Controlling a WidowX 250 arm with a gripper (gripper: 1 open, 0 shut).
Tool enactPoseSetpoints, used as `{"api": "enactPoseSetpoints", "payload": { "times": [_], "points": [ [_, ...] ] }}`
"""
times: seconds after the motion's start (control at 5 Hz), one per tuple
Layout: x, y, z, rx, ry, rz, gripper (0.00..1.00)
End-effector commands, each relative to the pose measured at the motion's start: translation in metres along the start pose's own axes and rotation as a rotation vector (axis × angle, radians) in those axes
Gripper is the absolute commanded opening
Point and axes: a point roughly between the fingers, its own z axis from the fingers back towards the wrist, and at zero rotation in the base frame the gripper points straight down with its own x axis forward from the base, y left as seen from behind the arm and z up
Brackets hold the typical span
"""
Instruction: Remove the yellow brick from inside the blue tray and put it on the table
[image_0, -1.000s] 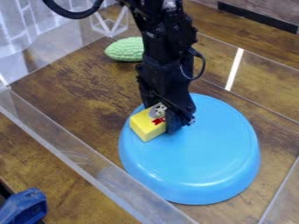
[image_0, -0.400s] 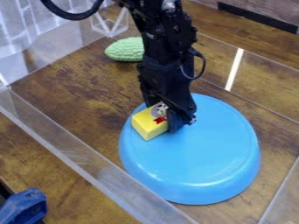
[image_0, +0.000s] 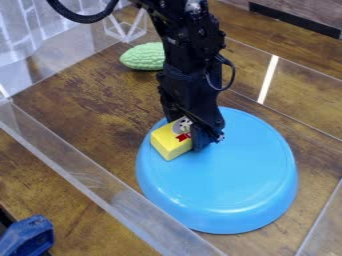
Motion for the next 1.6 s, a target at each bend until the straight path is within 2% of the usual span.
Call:
{"api": "enactPoseSetpoints", "payload": {
  "times": [0.0, 1.4],
  "points": [
    [-0.0095, 0.0055, -0.0126, -0.002, 0.050, 0.009, 0.00],
    [-0.0107, 0.0113, -0.0120, -0.009, 0.091, -0.004, 0.00]
  ]
}}
